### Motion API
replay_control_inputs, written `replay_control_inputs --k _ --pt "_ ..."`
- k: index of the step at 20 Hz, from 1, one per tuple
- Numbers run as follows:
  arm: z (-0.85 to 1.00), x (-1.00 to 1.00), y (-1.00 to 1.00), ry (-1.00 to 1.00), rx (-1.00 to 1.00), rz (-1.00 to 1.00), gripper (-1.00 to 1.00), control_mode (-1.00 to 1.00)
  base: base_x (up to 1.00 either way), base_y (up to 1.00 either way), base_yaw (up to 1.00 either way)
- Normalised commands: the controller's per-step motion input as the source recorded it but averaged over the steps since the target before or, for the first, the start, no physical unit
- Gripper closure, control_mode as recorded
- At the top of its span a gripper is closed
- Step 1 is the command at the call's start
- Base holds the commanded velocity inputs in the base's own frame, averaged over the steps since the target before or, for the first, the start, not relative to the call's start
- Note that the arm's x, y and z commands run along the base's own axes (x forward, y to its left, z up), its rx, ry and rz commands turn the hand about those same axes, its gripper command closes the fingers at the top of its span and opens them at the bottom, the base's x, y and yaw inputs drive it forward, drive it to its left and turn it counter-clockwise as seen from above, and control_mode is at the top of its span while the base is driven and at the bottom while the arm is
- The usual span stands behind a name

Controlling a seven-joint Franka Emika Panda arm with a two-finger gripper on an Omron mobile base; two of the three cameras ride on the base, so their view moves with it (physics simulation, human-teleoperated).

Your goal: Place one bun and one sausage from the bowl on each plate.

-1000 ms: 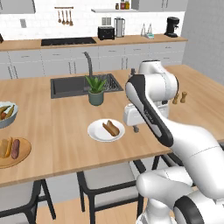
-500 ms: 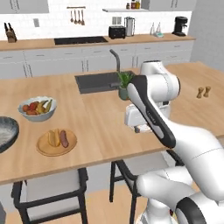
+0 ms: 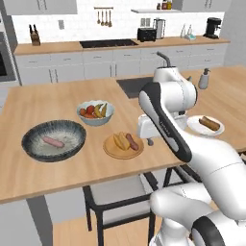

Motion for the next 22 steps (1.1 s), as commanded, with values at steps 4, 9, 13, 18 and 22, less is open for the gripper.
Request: replay_control_inputs --k 4,9,13,18,22 --pt "0.0 0.0 0.0 0.0 0.0 0.0 -1.0 1.0 0.08 1.0 -0.05" --pt "0.0 0.0 0.0 0.0 0.0 0.0 -1.0 1.0 0.3 0.6 -0.02" --pt "0.0 0.0 0.0 0.0 0.0 0.0 -1.0 1.0 0.18 0.23 -0.05" --pt "0.0 0.0 0.0 0.0 0.0 0.0 -1.0 1.0 0.04 0.49 -0.03" --pt "0.0 0.0 0.0 0.0 0.0 0.0 -1.0 1.0 0.0 0.82 -0.01"
